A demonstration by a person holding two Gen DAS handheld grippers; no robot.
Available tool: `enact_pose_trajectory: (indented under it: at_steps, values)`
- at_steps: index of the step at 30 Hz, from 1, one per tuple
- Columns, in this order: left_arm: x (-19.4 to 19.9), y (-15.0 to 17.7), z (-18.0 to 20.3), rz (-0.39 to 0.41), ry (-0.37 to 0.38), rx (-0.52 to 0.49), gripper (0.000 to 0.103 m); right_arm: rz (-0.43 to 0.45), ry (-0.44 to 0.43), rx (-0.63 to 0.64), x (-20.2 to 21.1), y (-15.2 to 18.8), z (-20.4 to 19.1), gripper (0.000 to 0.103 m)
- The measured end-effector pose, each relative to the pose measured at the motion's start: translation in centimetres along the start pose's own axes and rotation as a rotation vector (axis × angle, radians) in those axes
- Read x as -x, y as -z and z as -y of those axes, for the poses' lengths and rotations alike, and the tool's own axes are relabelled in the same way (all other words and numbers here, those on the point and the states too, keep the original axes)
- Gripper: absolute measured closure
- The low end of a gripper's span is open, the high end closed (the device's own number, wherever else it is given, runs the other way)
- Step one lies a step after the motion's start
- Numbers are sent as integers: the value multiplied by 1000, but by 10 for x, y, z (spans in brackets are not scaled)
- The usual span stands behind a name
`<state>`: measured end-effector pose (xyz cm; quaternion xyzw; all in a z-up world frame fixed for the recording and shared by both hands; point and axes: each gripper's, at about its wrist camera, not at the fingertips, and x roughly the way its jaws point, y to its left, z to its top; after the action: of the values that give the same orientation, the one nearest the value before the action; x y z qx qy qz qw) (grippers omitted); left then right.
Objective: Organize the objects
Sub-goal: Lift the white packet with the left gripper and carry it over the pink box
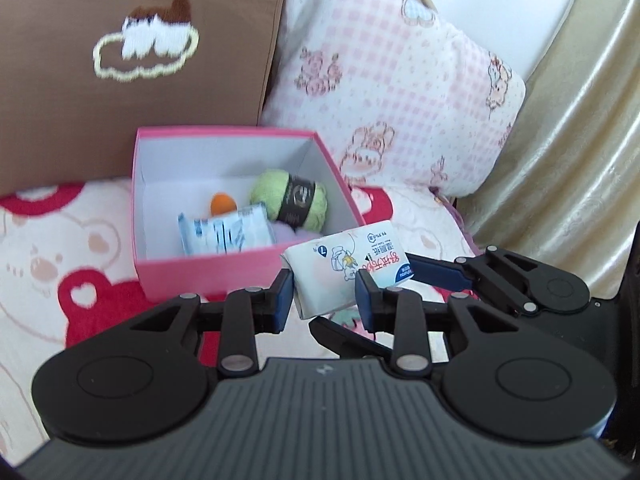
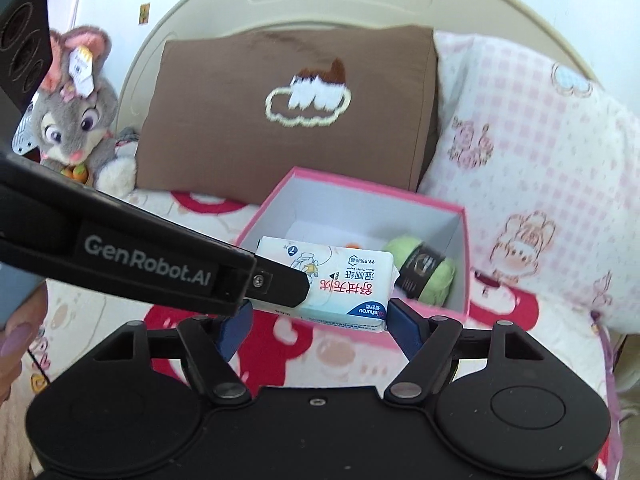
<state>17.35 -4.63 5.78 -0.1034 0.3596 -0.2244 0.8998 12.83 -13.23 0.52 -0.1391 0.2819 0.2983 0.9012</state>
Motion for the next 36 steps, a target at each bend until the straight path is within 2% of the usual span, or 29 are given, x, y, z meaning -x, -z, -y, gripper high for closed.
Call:
enact_pose_trajectory:
  at_steps: [3,8,17,20,23,30,36]
  values:
    - [5,-14,2,37,3,-27,69,28,4,1,-1,-15,4,24]
    - [7,-39,-5,68,2,-6,68,85,-12,33,-3,-37,9,23]
    - [-26,-72,-12,62,-15,21,68,79,-39,7,-34,-63,37,22]
    - [-47,-77,-15,42,-16,37,68,70,-55,-27,-49,-62,51,22]
    - [-71,-77,-22,20,9,72,68,102,-74,-93,-60,-50,68,22]
    - [-135,-60,-41,-53,46,142,69,10,-89,-147,-102,-26,94,22]
    - [-167,-48,-56,-85,55,178,68,-54,-90,-153,-133,-13,102,22]
